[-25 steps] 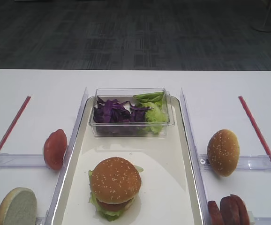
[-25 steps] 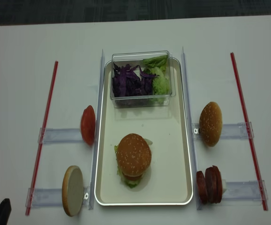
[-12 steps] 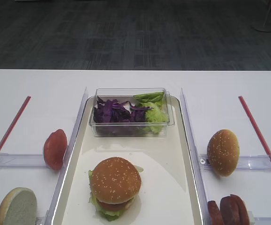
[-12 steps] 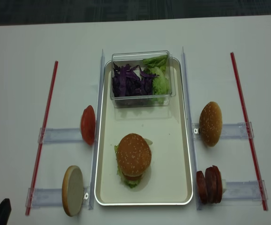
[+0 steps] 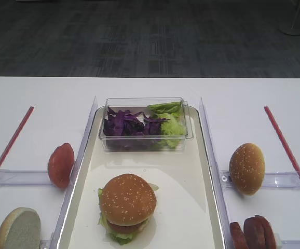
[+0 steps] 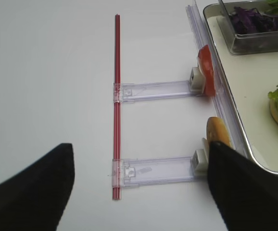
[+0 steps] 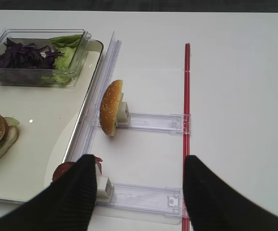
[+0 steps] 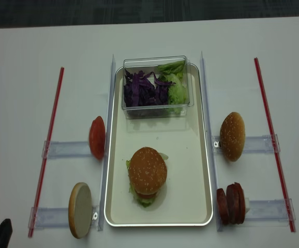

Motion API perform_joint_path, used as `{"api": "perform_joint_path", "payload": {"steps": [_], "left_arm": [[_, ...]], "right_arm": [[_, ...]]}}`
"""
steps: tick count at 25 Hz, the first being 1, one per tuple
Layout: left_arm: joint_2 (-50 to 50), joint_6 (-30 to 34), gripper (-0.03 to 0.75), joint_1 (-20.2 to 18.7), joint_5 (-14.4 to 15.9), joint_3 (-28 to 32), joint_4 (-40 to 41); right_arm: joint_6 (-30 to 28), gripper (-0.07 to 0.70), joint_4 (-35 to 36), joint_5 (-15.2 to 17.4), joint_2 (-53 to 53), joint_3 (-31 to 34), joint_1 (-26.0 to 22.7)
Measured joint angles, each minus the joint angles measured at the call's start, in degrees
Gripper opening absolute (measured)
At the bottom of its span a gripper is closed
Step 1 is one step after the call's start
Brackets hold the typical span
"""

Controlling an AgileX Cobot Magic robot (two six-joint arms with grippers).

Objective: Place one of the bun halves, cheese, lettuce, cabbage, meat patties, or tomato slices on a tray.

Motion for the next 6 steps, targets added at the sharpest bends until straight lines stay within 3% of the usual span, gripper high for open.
{"api": "perform_joint_path", "payload": {"steps": [6], "left_arm": [[0.0,0.0,0.538,0.0,0.0,0.0,0.0]], "right_arm": [[0.0,0.434,0.0,0.0,0.0,0.0,0.0]]}}
